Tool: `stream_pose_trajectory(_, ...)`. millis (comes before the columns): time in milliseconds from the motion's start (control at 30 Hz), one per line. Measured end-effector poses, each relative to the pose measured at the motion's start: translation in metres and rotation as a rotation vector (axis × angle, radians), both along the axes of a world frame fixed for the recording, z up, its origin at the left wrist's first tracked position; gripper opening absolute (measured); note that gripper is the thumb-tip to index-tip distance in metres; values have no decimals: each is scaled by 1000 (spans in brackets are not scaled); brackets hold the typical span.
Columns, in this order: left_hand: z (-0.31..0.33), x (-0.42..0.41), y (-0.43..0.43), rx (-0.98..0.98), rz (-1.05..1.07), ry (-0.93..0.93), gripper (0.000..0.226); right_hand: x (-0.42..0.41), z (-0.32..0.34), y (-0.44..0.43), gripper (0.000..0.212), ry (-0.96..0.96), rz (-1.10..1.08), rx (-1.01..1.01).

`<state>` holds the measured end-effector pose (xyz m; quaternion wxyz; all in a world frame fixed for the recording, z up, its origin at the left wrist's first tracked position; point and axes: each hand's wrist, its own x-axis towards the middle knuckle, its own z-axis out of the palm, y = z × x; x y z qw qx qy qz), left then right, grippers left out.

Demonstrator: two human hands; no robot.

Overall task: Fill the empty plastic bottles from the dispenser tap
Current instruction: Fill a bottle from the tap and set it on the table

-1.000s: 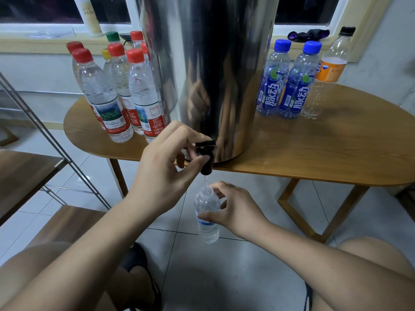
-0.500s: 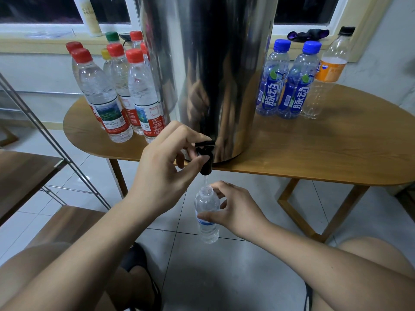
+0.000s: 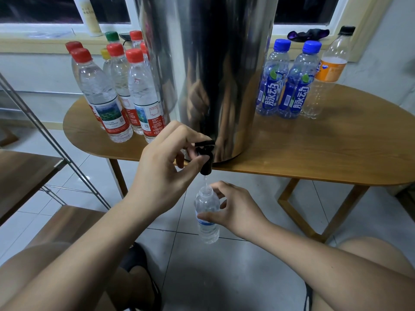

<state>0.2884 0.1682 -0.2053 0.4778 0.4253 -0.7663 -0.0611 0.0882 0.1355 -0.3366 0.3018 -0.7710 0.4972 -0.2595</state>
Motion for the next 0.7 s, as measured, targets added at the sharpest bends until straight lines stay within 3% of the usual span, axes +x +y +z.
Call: stream_pose_trajectory(700,-1,1,0,-15,-5,-3,27,2,-1,0,65,2,4,-6)
